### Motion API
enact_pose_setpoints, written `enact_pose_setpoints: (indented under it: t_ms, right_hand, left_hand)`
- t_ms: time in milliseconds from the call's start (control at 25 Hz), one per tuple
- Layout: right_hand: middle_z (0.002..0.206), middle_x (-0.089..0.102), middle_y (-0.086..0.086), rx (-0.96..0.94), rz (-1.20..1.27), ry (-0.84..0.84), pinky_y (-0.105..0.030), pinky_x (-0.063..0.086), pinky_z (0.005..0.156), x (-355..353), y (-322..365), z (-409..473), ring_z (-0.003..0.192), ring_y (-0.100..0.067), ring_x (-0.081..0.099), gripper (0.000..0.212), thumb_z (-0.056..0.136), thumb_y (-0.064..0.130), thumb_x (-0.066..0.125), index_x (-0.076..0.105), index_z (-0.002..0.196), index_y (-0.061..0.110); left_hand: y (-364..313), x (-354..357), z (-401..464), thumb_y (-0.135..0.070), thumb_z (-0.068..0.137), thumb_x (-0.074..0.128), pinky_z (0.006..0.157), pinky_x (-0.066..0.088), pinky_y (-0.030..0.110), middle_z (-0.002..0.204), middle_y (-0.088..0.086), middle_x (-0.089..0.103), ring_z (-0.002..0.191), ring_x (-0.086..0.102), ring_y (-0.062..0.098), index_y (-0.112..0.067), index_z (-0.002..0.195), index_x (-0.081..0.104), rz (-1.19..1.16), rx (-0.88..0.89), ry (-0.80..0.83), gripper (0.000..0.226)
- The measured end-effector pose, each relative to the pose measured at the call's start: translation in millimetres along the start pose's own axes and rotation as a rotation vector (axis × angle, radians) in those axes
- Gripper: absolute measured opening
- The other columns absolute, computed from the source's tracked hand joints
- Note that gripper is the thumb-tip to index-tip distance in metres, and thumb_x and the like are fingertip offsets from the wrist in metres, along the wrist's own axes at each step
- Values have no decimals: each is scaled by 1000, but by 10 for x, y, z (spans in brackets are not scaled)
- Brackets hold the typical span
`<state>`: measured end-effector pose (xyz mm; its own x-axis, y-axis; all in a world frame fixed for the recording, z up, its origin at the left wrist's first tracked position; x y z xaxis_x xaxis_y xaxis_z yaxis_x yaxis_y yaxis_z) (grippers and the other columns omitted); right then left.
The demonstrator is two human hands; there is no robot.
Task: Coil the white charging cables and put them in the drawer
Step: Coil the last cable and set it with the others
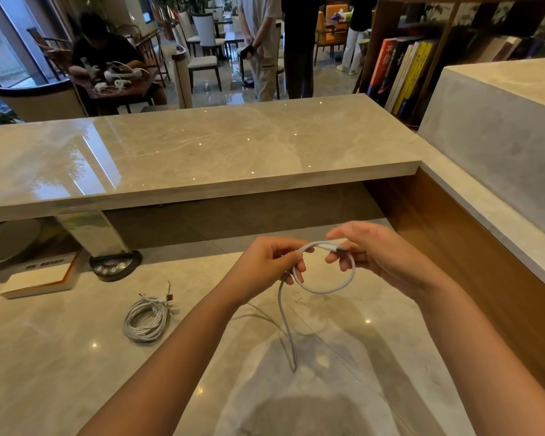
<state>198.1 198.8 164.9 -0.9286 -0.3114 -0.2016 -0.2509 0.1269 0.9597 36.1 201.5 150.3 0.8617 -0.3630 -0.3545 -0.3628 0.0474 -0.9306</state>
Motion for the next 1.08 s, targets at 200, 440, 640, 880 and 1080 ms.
enact_pose_setpoints:
  t_ms: [200,440,640,880,1080]
  right_hand:
    - [82,66,3,-265,-670,-198,-19,51,62,31,223,-100,71,-8,62,14,85,24,65,60,97,27]
    - [86,63,2,-469,-748,-320,-20,48,63,52,217,-140,73,-9,59,8,92,23,53,56,95,16]
    - [77,65,9,-388,-427,-348,-18,54,58,-61,105,-159,68,-6,65,5,95,22,47,49,91,20]
    - [76,66,0,-355,-174,-374,-14,53,60,-149,17,-148,66,-5,66,7,92,14,52,58,90,15]
    - [91,72,-5,-234,300,-383,-27,57,76,-156,-111,-91,81,-16,71,23,96,21,47,54,116,13]
  left_hand:
    - [48,29,19,-9,92,52,57,49,17,72,0,67,63,62,6,-12,108,68,-91,-53,-26,23]
    - [-2,86,-31,-8,92,51,61,51,19,68,-2,67,64,62,7,-12,100,70,-262,-94,16,21]
    - [-9,136,-70,-7,95,45,75,55,27,66,0,64,71,66,15,-10,96,66,-363,-122,117,21]
    - [71,173,-90,-11,95,45,64,52,21,66,-1,61,61,59,8,-11,97,67,-508,-200,165,21]
    - [-70,215,-11,-5,94,42,78,57,27,72,2,71,70,69,12,-6,94,61,-879,-76,68,19]
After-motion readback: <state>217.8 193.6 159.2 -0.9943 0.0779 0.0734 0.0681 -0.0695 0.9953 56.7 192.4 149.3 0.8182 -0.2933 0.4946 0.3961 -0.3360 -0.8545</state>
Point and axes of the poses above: each hand's wrist, its own z-axis towards the middle knuckle, its own x-axis out of the palm, y = z × x, the point moved 6 cm from there along z, towards the middle knuckle
